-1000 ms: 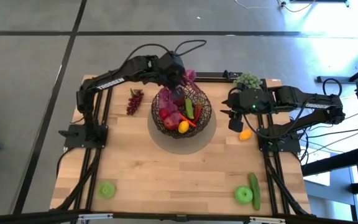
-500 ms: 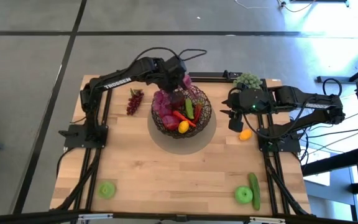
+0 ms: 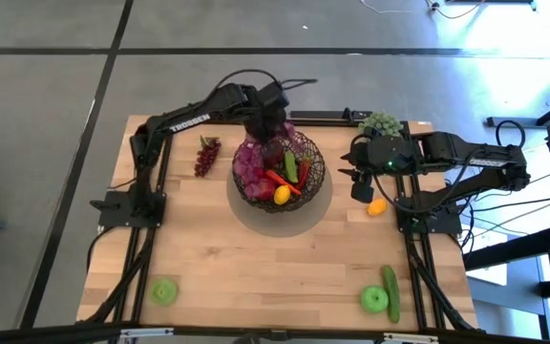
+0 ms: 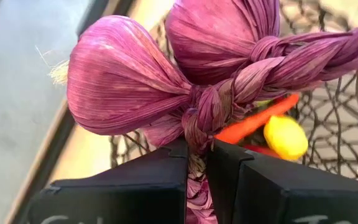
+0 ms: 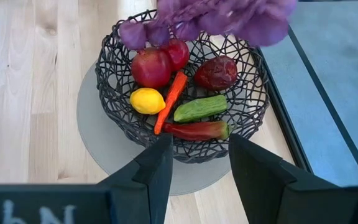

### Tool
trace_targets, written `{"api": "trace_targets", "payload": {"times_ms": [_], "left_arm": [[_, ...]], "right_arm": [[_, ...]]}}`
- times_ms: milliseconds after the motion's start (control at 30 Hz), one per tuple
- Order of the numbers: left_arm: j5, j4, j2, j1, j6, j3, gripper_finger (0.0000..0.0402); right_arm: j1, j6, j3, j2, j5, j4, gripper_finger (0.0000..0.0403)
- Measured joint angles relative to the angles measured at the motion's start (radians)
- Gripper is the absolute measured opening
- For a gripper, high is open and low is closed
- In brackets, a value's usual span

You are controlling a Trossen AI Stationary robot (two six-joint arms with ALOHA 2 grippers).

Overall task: Build produce basket
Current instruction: Put the garlics into the wire basket

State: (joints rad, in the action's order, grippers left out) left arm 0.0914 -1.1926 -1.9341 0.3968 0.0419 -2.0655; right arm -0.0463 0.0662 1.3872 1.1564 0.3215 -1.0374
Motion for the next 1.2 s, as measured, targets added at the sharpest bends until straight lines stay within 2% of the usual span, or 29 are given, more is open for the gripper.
{"api": "trace_targets", "payload": {"times_ms": [533, 833, 1200], "left_arm": [[0.007, 0.016, -0.154, 0.024, 0.000, 0.001, 0.0015], [0.007, 0.045, -0.175, 0.020, -0.001, 0.001, 0.0065], [0.026, 0.042, -0.175, 0.021, -0.027, 0.002, 0.0107]], "right_arm": [[0.000, 0.003, 0.000, 0.000, 0.000, 0.000, 0.0155], [0.000, 0.003, 0.000, 0.000, 0.000, 0.000, 0.0155], [0.000, 0.003, 0.000, 0.000, 0.001, 0.000, 0.0155]]}}
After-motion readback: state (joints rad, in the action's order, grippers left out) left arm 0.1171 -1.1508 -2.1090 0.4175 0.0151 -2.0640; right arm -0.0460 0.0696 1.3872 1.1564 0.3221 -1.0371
